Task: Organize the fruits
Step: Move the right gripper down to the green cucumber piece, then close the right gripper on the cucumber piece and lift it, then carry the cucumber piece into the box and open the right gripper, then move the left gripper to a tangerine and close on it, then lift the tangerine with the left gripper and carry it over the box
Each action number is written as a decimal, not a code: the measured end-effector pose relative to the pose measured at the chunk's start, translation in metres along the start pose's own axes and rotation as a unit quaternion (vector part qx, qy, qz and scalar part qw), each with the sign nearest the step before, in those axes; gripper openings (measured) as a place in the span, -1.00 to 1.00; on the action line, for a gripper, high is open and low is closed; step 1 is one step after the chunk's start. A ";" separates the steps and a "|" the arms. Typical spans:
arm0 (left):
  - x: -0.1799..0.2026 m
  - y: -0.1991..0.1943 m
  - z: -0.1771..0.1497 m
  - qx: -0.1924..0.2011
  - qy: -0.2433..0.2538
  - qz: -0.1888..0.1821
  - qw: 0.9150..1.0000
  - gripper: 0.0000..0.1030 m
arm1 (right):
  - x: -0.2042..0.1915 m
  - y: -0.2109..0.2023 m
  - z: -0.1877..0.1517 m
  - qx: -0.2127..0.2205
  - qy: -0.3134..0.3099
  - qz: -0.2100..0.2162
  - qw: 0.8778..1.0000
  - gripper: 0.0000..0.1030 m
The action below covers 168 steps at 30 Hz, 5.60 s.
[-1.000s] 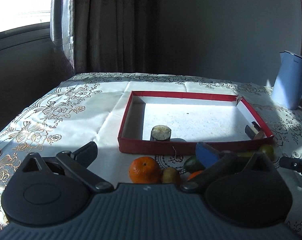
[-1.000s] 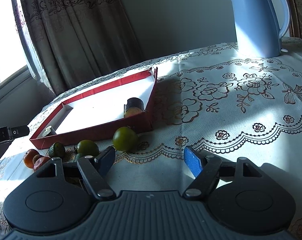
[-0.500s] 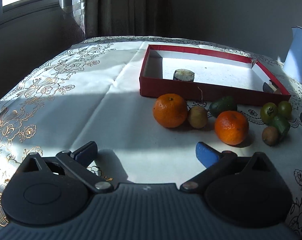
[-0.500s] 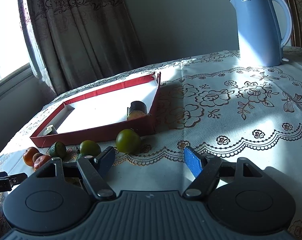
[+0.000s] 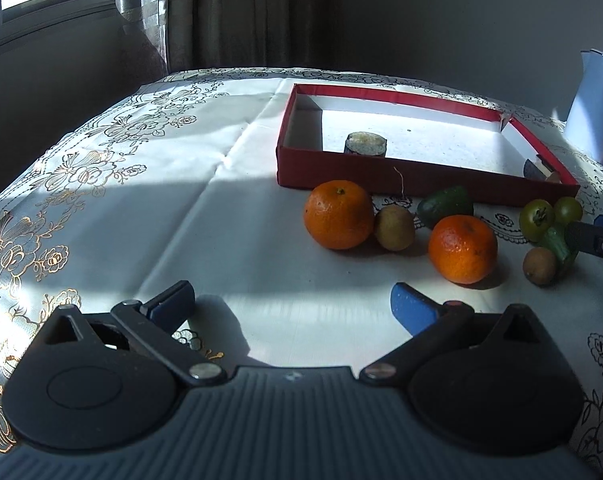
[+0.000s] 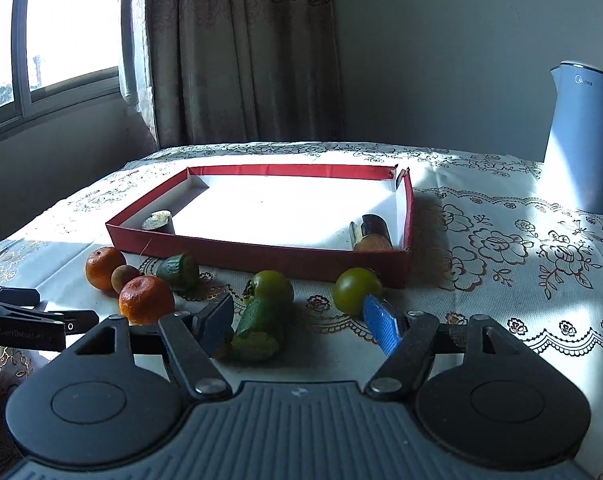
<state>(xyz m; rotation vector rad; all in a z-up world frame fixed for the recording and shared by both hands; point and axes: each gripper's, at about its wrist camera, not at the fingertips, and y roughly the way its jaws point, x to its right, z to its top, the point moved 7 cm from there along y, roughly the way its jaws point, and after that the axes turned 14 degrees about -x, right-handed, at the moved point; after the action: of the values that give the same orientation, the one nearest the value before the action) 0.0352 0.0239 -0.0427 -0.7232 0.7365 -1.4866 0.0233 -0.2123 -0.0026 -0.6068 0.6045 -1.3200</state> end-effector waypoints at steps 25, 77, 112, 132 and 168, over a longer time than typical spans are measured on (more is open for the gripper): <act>0.001 0.000 0.000 -0.001 0.002 0.004 1.000 1.00 | -0.012 0.012 -0.007 -0.001 0.021 0.029 0.999 -0.42; 0.002 0.000 0.000 0.000 0.002 0.003 1.000 1.00 | 0.011 -0.011 0.010 0.040 0.056 0.049 0.996 -0.40; -0.001 -0.009 -0.001 0.027 -0.001 -0.028 0.999 1.00 | 0.063 -0.016 -0.001 0.049 0.085 -0.009 0.995 0.50; 0.090 -0.026 0.012 0.055 0.083 -0.090 0.991 -0.18 | 0.083 -0.013 -0.020 0.046 0.142 0.049 0.988 0.54; 0.108 -0.018 0.090 0.098 0.073 -0.050 0.991 -0.20 | 0.081 -0.012 -0.020 0.044 0.139 0.057 0.988 0.54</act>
<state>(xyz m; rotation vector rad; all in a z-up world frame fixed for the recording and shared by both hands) 0.0925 -0.0856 0.0262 -0.5114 0.6599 -1.6917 0.0126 -0.2955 -0.0126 -0.3130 0.7920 -1.3256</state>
